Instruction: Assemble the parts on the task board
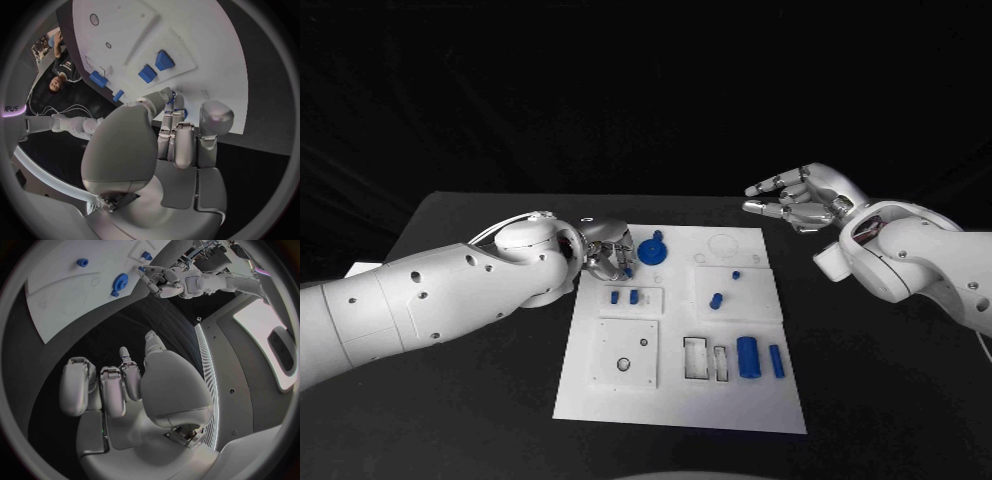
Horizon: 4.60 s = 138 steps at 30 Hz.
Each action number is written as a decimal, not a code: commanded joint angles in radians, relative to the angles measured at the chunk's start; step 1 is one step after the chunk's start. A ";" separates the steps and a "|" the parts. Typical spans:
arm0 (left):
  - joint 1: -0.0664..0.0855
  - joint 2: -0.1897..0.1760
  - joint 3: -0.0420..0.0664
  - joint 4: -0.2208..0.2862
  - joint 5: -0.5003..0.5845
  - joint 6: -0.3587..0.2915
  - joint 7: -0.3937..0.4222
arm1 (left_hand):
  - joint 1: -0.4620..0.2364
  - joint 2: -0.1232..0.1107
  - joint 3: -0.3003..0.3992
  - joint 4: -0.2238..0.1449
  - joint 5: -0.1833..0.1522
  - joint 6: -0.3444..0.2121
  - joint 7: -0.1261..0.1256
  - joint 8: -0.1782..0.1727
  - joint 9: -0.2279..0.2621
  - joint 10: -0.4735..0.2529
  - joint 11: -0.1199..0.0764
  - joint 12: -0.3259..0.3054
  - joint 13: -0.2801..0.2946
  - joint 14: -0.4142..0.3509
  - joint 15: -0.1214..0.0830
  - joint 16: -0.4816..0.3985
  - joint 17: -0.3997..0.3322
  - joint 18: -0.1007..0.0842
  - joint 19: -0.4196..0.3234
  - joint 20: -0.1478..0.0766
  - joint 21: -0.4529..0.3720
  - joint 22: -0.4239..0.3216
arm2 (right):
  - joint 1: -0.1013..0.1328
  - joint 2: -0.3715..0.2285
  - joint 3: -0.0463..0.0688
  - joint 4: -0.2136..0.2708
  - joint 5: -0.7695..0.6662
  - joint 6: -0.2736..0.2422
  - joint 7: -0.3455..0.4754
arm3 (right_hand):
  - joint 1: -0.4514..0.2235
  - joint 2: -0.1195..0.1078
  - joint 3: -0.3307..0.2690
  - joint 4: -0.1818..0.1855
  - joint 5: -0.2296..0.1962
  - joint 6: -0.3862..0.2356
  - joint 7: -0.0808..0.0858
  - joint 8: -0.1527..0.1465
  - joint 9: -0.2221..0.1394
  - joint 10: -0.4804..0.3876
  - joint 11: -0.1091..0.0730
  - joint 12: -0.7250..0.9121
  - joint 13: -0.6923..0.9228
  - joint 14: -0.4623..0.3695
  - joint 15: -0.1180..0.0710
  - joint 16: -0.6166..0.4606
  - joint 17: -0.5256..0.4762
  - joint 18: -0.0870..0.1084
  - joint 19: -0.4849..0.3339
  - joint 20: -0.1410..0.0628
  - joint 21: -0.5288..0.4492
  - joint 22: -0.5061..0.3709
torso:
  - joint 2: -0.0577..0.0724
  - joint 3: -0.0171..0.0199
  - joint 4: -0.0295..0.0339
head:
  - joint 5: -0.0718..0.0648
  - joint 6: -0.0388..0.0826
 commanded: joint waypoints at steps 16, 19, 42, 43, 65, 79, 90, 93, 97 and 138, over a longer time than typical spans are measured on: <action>-0.004 0.011 -0.002 -0.005 0.004 0.027 -0.004 | -0.014 -0.001 0.002 -0.004 -0.001 0.008 0.001 -0.003 -0.001 0.010 0.001 -0.004 -0.001 0.052 0.006 0.004 0.000 -0.005 0.029 0.006 0.006 0.002 | -0.001 0.002 0.000 0.000 -0.002 0.013 0.009 | -0.007 0.003 -0.004 0.000 0.002 0.004 0.001 0.000 0.000 -0.003 -0.003 0.002 0.109 0.084 -0.002 -0.004 0.189 0.019 -0.003 0.001 -0.003 0.001 | 0.000 0.0004 -0.0002 | -0.002 -0.003; -0.004 0.011 -0.002 -0.005 0.004 0.034 -0.008 | -0.016 -0.003 0.001 -0.004 -0.001 0.008 0.001 -0.004 -0.002 0.010 0.001 -0.005 -0.001 0.052 0.006 0.004 0.000 -0.005 0.029 0.006 0.007 0.004 | -0.001 0.002 0.000 0.000 -0.002 0.014 0.009 | -0.007 0.003 -0.004 0.000 0.002 0.004 0.001 0.000 0.000 -0.003 -0.003 0.002 0.109 0.084 -0.002 -0.004 0.189 0.019 -0.003 0.001 -0.003 0.001 | 0.000 0.0003 -0.0003 | -0.002 -0.004; -0.004 0.010 -0.002 -0.006 0.004 0.041 -0.038 | -0.055 -0.052 -0.021 -0.001 -0.001 -0.081 0.024 -0.085 -0.038 -0.068 0.028 -0.068 -0.018 0.044 0.026 -0.007 -0.033 -0.005 0.022 0.021 -0.012 -0.007 | -0.001 0.000 0.000 0.001 -0.002 0.013 0.007 | -0.007 0.003 -0.004 0.000 0.002 0.004 0.001 0.000 0.000 -0.003 -0.003 0.002 0.109 0.084 -0.002 -0.004 0.189 0.019 -0.003 0.001 -0.003 0.001 | -0.001 0.0003 -0.0005 | -0.002 -0.005; -0.004 0.010 -0.002 -0.006 0.004 0.040 -0.038 | -0.056 -0.053 -0.021 -0.001 -0.001 -0.082 0.024 -0.086 -0.038 -0.070 0.029 -0.068 -0.019 0.044 0.027 -0.008 -0.034 -0.005 0.022 0.022 -0.012 -0.008 | -0.001 0.000 0.000 0.000 -0.002 0.013 0.007 | -0.007 0.003 -0.004 0.000 0.002 0.004 0.001 0.000 0.000 -0.003 -0.003 0.002 0.109 0.084 -0.002 -0.004 0.189 0.019 -0.003 0.001 -0.003 0.001 | -0.001 0.0001 -0.0004 | -0.002 -0.005; 0.000 -0.092 0.004 -0.038 0.661 -0.198 0.203 | -0.030 -0.032 0.019 -0.001 0.001 -0.055 0.048 -0.084 -0.043 -0.097 0.050 -0.061 -0.025 -0.063 0.045 -0.184 -0.337 0.050 -0.094 0.042 -0.337 -0.284 | -0.001 -0.014 0.000 0.004 -0.398 0.177 -0.159 | 0.189 -0.011 0.156 -0.089 -0.012 0.110 -0.004 0.027 0.010 -0.343 0.007 -1.149 -0.838 0.063 -0.005 -0.089 0.085 0.042 -0.038 -0.001 -0.100 -0.148 | 0.000 0.0000 -0.0013 | -0.020 0.006; -0.003 -0.211 -0.003 0.090 1.560 -0.202 0.535 | -0.057 0.002 -0.046 0.007 0.002 -0.041 0.039 -0.068 -0.042 -0.035 0.030 0.052 0.011 -0.172 0.036 -0.316 -0.551 0.065 -0.169 0.042 -0.451 -0.364 | -0.034 -0.018 0.000 0.109 -0.885 0.221 -0.277 | 0.163 -0.082 0.253 -0.094 -0.061 0.145 -0.013 0.004 0.007 -0.282 0.006 -1.285 -1.013 0.063 0.002 -0.095 0.078 0.042 -0.031 0.005 -0.103 -0.149 | -0.002 -0.0030 0.0013 | -0.057 0.009; -0.004 -0.233 -0.005 0.144 1.607 -0.195 0.562 | -0.063 0.004 -0.062 0.008 0.003 -0.045 0.040 -0.067 -0.043 -0.042 0.030 0.067 0.017 -0.174 0.036 -0.316 -0.558 0.065 -0.168 0.042 -0.456 -0.368 | -0.054 0.010 0.000 0.125 -0.989 0.244 -0.310 | 0.156 -0.096 0.283 -0.095 -0.086 0.145 -0.011 -0.007 0.005 -0.299 0.013 -1.295 -1.062 0.063 0.009 -0.100 0.071 0.044 -0.033 0.012 -0.108 -0.157 | -0.001 -0.0039 -0.0011 | -0.060 0.010; -0.004 -0.235 -0.005 0.149 1.609 -0.195 0.563 | -0.063 0.005 -0.064 0.008 0.003 -0.046 0.040 -0.067 -0.043 -0.044 0.030 0.069 0.017 -0.175 0.037 -0.316 -0.559 0.065 -0.168 0.042 -0.457 -0.369 | -0.056 0.016 0.000 0.123 -0.995 0.253 -0.314 | 0.156 -0.097 0.290 -0.095 -0.090 0.145 -0.011 -0.008 0.004 -0.301 0.013 -1.295 -1.070 0.063 0.009 -0.100 0.071 0.044 -0.033 0.012 -0.109 -0.158 | 0.000 -0.0056 0.0000 | -0.061 0.009; -0.004 -0.238 -0.005 0.153 1.610 -0.194 0.564 | -0.063 0.005 -0.067 0.007 0.003 -0.047 0.041 -0.067 -0.043 -0.047 0.031 0.071 0.018 -0.176 0.037 -0.317 -0.562 0.064 -0.168 0.042 -0.458 -0.370 | -0.059 0.025 -0.002 0.120 -1.001 0.271 -0.316 | 0.156 -0.098 0.302 -0.097 -0.094 0.145 -0.011 -0.009 0.004 -0.302 0.014 -1.294 -1.084 0.063 0.010 -0.102 0.069 0.044 -0.032 0.014 -0.110 -0.158 | -0.001 -0.0033 0.0003 | -0.060 0.006; -0.004 -0.245 -0.004 0.165 1.611 -0.207 0.561 | -0.052 0.011 -0.076 -0.004 0.009 -0.056 0.047 -0.067 -0.044 -0.062 0.034 0.088 0.024 -0.180 0.039 -0.317 -0.570 0.064 -0.166 0.043 -0.464 -0.374 | -0.083 0.089 -0.010 0.085 -1.051 0.353 -0.354 | 0.138 -0.066 0.543 -0.162 -0.161 0.227 -0.027 0.003 0.020 -0.200 -0.008 -1.288 -1.185 0.069 -0.010 -0.079 0.093 0.038 -0.017 -0.005 -0.088 -0.125 | -0.001 -0.0031 -0.0010 | -0.052 -0.007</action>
